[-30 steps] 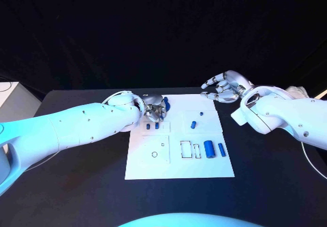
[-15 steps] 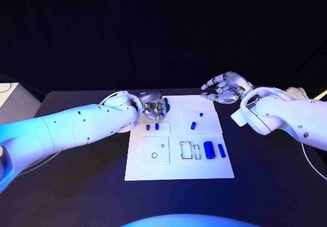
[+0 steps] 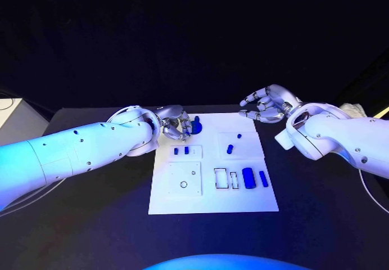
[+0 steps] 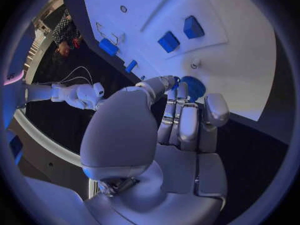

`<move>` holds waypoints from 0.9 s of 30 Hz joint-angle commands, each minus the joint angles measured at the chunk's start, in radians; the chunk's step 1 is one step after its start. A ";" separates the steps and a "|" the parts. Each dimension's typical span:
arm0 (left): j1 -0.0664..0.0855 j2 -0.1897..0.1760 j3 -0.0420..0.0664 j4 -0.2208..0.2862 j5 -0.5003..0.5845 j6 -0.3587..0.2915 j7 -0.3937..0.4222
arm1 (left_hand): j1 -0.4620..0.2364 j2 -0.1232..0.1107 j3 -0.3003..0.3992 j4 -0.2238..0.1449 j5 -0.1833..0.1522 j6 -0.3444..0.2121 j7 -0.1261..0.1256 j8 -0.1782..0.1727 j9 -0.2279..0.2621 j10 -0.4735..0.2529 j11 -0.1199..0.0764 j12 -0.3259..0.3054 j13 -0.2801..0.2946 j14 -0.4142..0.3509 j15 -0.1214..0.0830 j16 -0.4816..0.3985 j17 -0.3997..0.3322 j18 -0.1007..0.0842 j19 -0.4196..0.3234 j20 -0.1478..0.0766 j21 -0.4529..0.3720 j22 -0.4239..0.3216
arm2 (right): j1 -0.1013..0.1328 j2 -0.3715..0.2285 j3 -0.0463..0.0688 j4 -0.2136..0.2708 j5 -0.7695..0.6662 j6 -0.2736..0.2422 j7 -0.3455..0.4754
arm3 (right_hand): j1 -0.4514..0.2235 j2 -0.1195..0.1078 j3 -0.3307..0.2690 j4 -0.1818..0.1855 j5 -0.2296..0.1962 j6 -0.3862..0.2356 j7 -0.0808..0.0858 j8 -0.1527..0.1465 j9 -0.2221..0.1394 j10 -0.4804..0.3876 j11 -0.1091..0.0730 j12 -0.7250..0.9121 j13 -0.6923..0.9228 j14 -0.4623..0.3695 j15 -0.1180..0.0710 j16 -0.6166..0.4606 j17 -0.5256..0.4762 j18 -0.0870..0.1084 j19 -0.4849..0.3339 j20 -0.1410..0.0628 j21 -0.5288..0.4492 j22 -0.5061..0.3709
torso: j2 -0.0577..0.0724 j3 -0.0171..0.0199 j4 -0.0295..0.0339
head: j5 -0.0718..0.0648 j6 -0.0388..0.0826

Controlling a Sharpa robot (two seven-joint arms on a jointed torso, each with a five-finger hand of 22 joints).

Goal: Assemble the parts on the task board

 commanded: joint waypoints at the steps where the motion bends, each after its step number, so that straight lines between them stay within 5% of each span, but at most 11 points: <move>1: 0.000 -0.009 0.002 0.003 0.021 0.069 -0.022 | -0.009 0.000 -0.003 -0.004 0.000 -0.001 0.002 -0.005 -0.002 0.004 0.003 -0.006 0.000 0.005 0.001 0.003 0.000 -0.017 0.005 0.001 0.003 0.001 | 0.000 -0.002 0.000 0.002 -0.010 0.004 0.007 | -0.008 -0.003 0.008 -0.001 0.006 -0.008 0.001 0.007 0.001 -0.005 0.001 -0.004 0.157 0.099 -0.007 -0.004 0.245 -0.012 0.098 -0.007 -0.002 0.257 | 0.000 -0.0006 0.0009 | 0.001 -0.002; 27: -0.003 -0.012 0.002 -0.022 -0.005 0.097 -0.043 | -0.015 -0.001 -0.005 -0.004 -0.002 -0.001 0.003 -0.010 -0.001 0.006 0.004 -0.015 -0.002 0.003 0.002 0.002 -0.007 -0.017 0.005 0.002 0.003 0.000 | 0.000 -0.002 0.000 0.005 -0.014 0.001 0.011 | -0.010 -0.004 0.011 -0.001 0.006 -0.006 0.000 0.010 0.002 -0.005 0.000 -0.003 0.157 0.099 -0.007 -0.003 0.245 -0.011 0.098 -0.007 -0.002 0.256 | 0.001 0.0011 -0.0028 | 0.007 -0.003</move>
